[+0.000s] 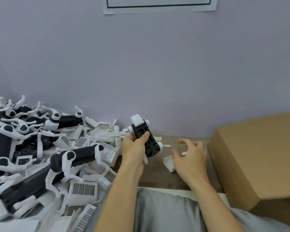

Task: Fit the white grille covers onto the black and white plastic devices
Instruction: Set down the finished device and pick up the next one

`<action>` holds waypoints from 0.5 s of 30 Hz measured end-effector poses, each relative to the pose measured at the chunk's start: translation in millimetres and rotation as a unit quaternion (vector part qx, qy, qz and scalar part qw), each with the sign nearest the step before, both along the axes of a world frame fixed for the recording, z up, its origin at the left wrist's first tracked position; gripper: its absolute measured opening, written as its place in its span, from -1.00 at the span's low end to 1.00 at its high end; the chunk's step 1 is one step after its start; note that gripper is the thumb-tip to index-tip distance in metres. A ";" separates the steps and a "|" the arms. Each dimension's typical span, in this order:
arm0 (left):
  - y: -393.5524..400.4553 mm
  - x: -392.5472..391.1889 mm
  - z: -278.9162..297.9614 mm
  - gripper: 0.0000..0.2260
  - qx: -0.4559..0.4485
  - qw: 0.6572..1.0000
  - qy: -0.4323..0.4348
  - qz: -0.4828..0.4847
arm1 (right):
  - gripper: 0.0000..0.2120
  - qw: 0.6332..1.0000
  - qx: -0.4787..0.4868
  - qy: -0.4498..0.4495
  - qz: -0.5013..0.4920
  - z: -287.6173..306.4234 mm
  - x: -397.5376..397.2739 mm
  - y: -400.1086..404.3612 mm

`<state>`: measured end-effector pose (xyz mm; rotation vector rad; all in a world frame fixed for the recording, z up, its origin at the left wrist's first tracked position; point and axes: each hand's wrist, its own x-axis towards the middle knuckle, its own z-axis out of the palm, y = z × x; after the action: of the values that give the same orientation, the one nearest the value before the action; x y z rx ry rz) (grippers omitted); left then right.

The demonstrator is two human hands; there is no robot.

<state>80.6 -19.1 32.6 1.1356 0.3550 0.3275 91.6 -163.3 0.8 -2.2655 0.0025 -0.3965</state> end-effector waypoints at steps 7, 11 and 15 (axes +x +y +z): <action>-2.4 3.1 -8.5 -0.90 0.033 0.999 -0.006 0.014 | -0.57 0.989 -0.108 0.066 0.070 -9.9 3.0 4.0; -4.5 5.6 -12.1 -0.89 0.070 0.997 -0.010 0.011 | -0.88 0.993 -0.059 0.078 0.069 -6.3 3.3 1.2; -4.6 8.0 -15.2 -0.87 0.089 0.996 -0.017 0.003 | -0.69 0.989 -0.130 0.053 0.041 0.4 -1.9 -1.4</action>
<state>88.7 -23.7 17.4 1.3018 0.3035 0.3899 89.7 -164.7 1.3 -2.5319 -0.0921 -0.2433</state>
